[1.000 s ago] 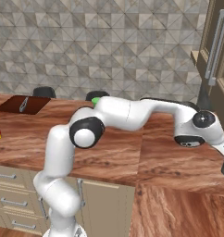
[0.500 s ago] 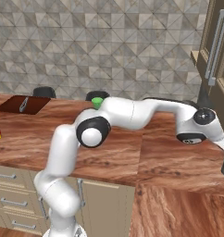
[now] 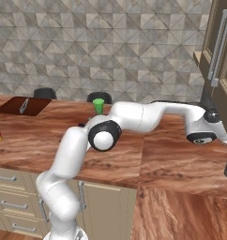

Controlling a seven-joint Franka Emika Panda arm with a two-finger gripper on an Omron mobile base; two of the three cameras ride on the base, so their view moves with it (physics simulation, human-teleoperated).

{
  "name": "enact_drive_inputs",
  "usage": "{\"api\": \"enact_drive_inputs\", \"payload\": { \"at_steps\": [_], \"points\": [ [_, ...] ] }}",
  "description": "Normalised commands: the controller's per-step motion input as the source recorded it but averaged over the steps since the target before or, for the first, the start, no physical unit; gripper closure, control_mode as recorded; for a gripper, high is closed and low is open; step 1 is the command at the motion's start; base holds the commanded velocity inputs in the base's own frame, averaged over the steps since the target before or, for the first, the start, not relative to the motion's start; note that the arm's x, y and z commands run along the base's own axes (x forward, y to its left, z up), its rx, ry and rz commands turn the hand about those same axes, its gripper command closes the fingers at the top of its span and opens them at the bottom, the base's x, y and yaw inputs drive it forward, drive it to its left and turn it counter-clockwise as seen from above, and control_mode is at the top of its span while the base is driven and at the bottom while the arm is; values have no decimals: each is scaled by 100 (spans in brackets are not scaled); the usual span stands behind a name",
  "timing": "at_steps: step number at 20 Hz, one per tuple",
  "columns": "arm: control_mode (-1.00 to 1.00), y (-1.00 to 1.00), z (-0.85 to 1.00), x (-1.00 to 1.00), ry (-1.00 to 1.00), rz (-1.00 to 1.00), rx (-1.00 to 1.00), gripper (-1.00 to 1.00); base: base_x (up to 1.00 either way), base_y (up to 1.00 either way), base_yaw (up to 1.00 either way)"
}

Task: Place the drinks on the dining counter in a tight cluster.

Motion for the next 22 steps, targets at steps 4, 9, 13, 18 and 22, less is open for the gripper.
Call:
{"api": "enact_drive_inputs", "payload": {
  "at_steps": [4,9,13,18,22],
  "points": [
    [-100,-20,-3,26,5,4,3,-100,0,0,0],
    [-100,-16,-10,16,4,3,1,-100,0,0,0],
    [-100,-1,-16,13,2,2,2,-100,0,0,0],
    [-100,-1,-21,15,4,1,1,-100,0,0,0],
    [-100,0,-27,16,3,0,0,-100,0,0,0]
  ]
}}
